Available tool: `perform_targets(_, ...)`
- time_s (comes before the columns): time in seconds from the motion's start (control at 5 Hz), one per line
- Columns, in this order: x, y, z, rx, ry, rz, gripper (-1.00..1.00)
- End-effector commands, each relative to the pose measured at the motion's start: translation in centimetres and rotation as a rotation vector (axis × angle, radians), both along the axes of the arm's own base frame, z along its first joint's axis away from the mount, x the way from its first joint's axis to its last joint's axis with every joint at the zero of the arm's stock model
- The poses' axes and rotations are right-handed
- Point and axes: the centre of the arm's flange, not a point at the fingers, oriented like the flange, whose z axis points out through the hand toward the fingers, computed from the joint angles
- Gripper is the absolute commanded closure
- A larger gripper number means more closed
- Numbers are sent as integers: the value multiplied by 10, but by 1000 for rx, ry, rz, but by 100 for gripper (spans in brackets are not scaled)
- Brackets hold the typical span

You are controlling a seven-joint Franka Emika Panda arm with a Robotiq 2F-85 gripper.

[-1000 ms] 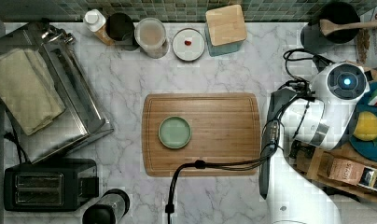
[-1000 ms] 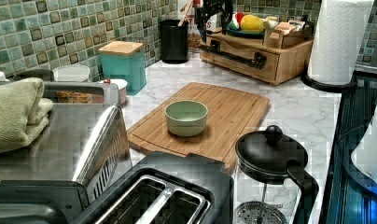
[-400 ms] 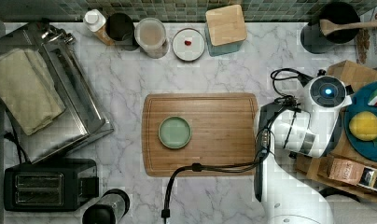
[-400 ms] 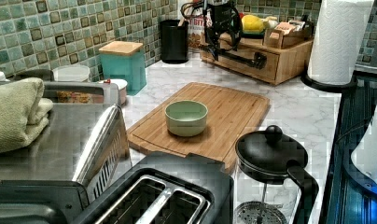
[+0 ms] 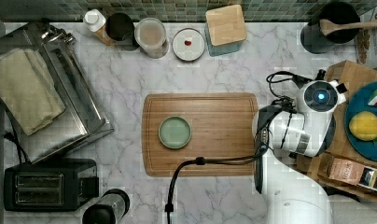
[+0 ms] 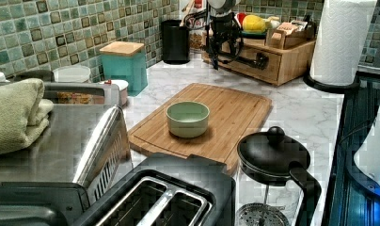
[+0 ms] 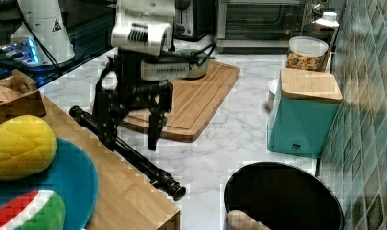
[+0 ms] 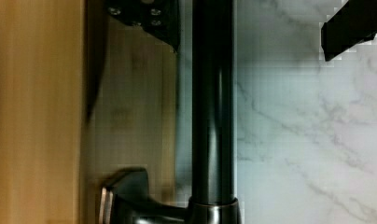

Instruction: Open the drawer.

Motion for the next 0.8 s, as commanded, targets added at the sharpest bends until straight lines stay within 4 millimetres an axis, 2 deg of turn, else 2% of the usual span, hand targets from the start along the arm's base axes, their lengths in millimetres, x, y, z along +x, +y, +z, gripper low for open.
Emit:
perform_targets(0.2, 42, 2, 34, 38, 35, -50, -100)
perform_targets(0.4, 56, 20, 52, 13, 27, -108, -100)
perform_targets(0.6, 69, 36, 50, 9, 16, -21, -100)
perform_targets(0.8, 89, 60, 46, 49, -48, 24, -100)
